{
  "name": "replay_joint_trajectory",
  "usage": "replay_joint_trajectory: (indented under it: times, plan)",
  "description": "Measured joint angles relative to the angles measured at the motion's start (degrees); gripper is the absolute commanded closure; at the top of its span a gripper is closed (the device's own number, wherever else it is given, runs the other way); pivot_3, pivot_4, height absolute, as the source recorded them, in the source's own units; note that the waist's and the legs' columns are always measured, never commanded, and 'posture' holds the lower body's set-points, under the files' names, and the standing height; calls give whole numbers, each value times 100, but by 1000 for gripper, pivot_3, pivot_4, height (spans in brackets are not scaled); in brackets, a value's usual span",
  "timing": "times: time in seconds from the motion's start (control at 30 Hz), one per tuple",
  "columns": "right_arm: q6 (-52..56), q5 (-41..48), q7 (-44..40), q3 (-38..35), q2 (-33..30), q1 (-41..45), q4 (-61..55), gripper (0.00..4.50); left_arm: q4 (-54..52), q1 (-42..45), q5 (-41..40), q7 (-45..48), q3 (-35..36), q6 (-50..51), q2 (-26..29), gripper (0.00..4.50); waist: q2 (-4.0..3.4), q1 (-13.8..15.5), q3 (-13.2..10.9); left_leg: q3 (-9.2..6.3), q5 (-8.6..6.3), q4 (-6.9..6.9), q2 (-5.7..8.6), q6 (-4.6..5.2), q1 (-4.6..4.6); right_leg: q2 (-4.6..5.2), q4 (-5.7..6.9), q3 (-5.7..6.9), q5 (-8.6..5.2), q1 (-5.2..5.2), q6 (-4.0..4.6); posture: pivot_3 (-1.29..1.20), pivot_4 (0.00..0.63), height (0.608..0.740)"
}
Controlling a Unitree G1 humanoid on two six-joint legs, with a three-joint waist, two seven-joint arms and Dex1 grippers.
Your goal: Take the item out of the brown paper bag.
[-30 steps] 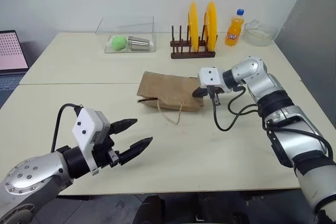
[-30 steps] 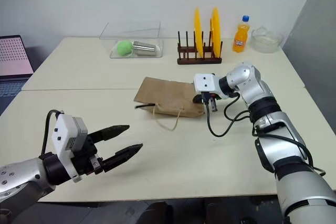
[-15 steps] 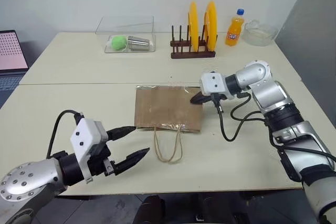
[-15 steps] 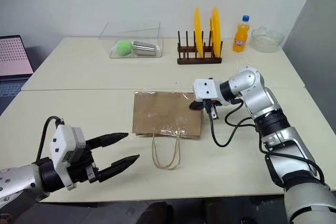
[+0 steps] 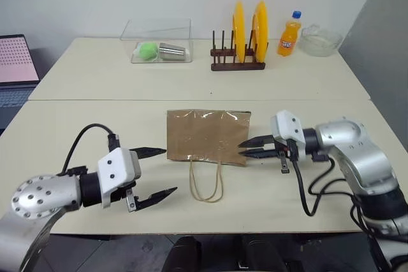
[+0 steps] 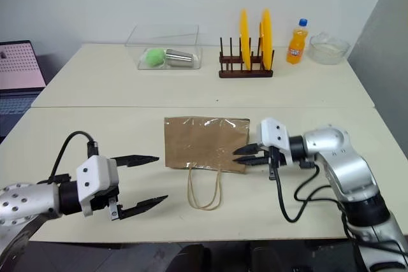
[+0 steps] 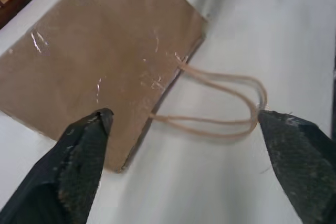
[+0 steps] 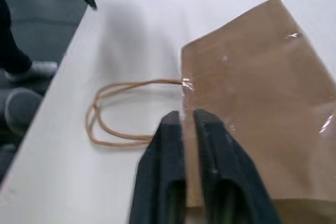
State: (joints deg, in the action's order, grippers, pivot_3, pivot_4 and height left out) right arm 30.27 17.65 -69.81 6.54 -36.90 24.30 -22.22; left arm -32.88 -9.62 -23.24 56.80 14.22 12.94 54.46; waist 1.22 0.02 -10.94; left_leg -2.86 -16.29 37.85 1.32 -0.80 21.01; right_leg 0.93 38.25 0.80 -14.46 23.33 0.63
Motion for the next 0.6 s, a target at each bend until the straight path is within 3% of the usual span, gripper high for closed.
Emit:
replay_joint_trajectory:
  times: [0.1, 0.27, 0.6]
  plan:
    - [440, 231, 424, -176, -87, -574, -605, 1867, 779, 714, 674, 331, -591, -954, 28, 0, -2, 7, -1, -1, 0, -2, 0, 1, 8, 0, -17, 2, 6, -2, -9, 0, 150, 740]
    - [990, 450, 1074, -113, -109, -1315, -1535, 1867, 1877, 2257, 1447, 921, -1844, -2251, -337, 0, -1, 47, 0, -4, -1, 6, 2, 3, 49, 0, -40, 9, 19, 17, -32, 0, 150, 740]
    - [1638, 779, 2001, -151, -127, -1656, -2071, 1867, 3066, 3230, 2091, 1490, -2904, -3478, -719, 0, 2, -6, 2, -9, 0, 12, 2, 5, 80, -3, -32, 13, 23, 47, -39, 0, 150, 740]
